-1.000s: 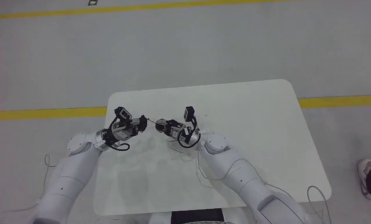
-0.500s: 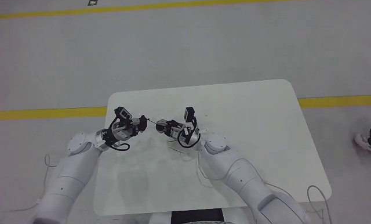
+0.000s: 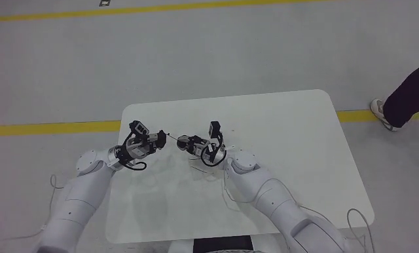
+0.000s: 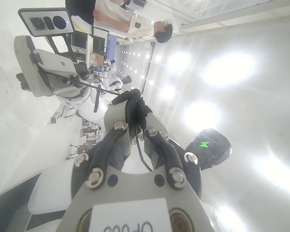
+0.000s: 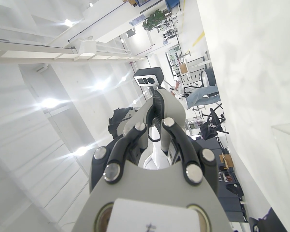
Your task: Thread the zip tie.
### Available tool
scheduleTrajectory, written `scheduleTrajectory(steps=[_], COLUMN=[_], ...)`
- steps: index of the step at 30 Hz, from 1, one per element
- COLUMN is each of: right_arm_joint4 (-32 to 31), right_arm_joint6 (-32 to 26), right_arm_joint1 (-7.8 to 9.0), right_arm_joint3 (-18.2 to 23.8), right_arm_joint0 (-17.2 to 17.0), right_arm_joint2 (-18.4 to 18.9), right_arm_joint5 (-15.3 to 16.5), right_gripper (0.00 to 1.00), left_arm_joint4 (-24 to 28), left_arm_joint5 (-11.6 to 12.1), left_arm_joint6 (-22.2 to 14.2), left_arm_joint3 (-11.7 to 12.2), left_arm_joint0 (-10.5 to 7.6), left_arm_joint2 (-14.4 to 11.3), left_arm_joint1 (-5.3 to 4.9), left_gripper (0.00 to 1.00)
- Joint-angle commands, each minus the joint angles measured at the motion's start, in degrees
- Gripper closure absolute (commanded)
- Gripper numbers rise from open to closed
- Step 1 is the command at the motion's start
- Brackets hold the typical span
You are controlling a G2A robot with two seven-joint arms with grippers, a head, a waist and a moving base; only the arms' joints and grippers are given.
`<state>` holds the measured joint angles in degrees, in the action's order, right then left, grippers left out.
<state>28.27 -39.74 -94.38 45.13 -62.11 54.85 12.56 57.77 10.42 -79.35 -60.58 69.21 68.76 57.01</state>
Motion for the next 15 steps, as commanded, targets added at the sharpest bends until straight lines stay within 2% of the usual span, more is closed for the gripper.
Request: scheduleTrajectory(steps=[1,15], right_arm_joint4=[0.0,-0.3], right_arm_joint6=[0.1,1.4], right_arm_joint1=[0.00,0.04], right_arm_joint3=[-0.1,0.1], right_arm_joint0=[0.0,-0.2], right_arm_joint2=[0.0,-0.3], right_arm_joint5=[0.0,-0.5], right_gripper=[1.00,1.00], left_arm_joint4=[0.0,0.0], left_arm_joint5=[0.0,0.0], left_arm_joint6=[0.0,0.0], left_arm_joint3=[0.0,0.0], left_arm_joint0=[0.00,0.00], left_arm_joint2=[0.0,0.0], left_arm_joint1=[0.00,0.00], left_gripper=[1.00,1.00])
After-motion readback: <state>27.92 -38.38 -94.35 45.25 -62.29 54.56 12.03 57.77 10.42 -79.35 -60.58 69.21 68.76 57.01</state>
